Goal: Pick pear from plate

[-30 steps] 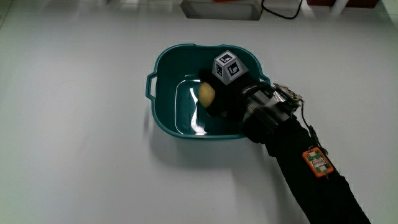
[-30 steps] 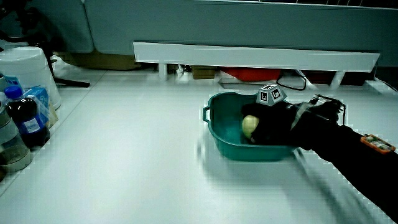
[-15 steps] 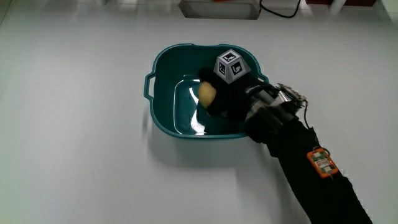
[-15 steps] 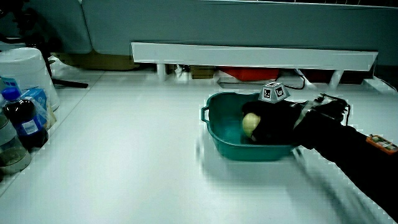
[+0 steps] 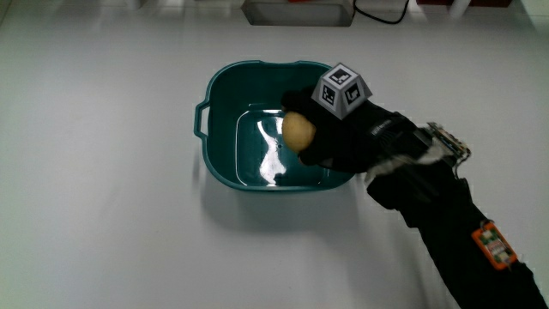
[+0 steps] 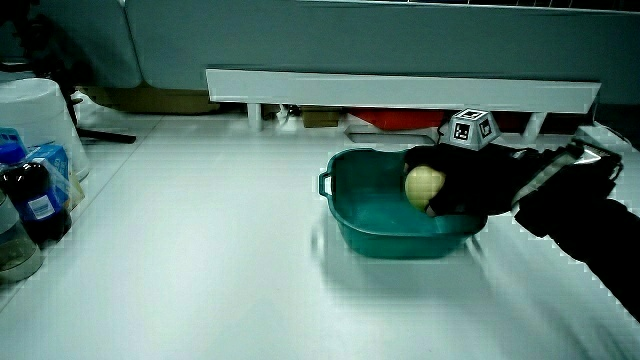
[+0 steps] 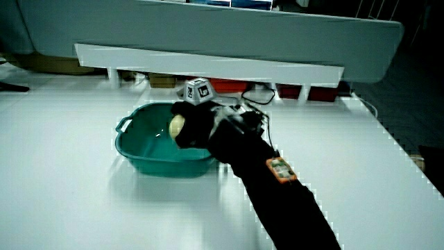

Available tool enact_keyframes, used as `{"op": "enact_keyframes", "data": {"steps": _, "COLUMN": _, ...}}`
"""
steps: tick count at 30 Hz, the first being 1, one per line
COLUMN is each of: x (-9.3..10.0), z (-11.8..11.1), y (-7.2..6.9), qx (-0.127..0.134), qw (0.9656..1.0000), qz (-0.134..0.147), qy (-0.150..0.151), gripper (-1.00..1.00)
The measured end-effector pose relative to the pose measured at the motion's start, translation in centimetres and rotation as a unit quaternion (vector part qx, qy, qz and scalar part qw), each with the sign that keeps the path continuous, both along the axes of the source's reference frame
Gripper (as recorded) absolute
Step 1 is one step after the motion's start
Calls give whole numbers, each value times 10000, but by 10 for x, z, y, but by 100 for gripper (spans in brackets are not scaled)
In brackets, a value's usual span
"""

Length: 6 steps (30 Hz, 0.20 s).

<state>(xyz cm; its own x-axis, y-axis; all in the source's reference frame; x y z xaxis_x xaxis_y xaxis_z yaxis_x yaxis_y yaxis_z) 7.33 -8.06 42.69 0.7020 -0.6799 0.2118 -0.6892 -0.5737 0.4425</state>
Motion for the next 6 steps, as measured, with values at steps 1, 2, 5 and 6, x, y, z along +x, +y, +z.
{"op": "enact_keyframes", "data": {"steps": 1, "x": -2, "z": -13, "y": 6, "qx": 26, "qw": 9999, "qz": -116, "qy": -110, "gripper": 100}}
{"op": "enact_keyframes", "data": {"steps": 2, "x": -5, "z": -24, "y": 13, "qx": 109, "qw": 9995, "qz": -240, "qy": -200, "gripper": 100}}
{"op": "enact_keyframes", "data": {"steps": 5, "x": -7, "z": -28, "y": 28, "qx": -92, "qw": 9988, "qz": -381, "qy": -306, "gripper": 100}}
{"op": "enact_keyframes", "data": {"steps": 6, "x": -9, "z": -35, "y": 34, "qx": 133, "qw": 9985, "qz": -458, "qy": -285, "gripper": 100}}
